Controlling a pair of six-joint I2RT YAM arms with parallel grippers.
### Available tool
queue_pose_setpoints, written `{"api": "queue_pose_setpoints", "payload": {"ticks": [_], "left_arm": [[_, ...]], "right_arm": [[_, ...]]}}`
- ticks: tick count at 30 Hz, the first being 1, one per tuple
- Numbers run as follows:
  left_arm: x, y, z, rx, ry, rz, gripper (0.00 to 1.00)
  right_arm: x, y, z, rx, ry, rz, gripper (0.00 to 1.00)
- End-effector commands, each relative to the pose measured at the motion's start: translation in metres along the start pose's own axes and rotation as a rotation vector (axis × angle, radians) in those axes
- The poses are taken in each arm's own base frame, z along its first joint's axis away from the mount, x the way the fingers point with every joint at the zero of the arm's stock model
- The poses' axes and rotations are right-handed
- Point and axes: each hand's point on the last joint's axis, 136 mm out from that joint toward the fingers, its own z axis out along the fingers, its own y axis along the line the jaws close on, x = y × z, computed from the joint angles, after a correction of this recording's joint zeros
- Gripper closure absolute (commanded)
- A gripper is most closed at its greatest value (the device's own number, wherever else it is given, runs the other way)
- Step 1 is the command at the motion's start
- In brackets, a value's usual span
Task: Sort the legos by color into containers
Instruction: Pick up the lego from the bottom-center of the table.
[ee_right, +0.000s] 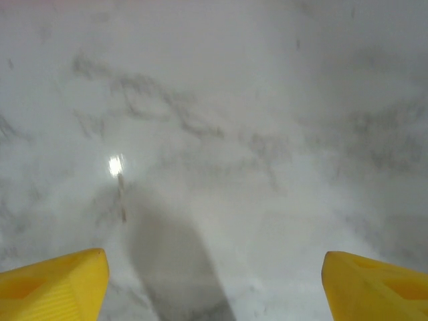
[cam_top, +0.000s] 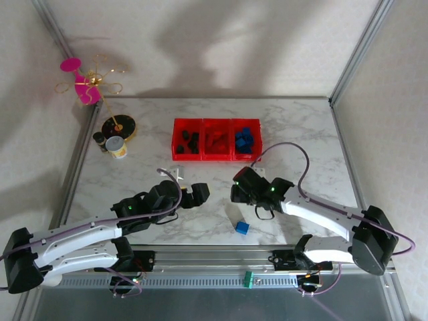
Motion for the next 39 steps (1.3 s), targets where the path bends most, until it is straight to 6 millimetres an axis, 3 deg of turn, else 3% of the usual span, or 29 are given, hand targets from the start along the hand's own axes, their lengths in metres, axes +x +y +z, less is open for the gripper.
{"api": "queue_pose_setpoints", "payload": {"ticks": [1,9,15,30,39], "left_arm": [[0.009,0.003,0.000,-0.004,0.002,-0.025,0.01],[0.027,0.009,0.001,-0.017,0.021,-0.024,0.00],[0.031,0.013,0.002,-0.022,0.021,-0.037,0.00],[0.029,0.011,0.004,-0.024,0.011,-0.023,0.00],[0.026,0.009,0.004,-0.027,0.002,-0.014,0.00]], "right_arm": [[0.033,-0.009,-0.001,0.033,0.068,0.097,0.15],[0.091,0.000,0.005,0.058,0.136,0.121,0.09],[0.105,0.004,0.018,0.069,0.155,0.118,0.14],[0.103,0.000,0.025,0.105,0.131,0.094,0.42],[0.092,0.010,0.022,0.101,0.100,0.048,0.56]]}}
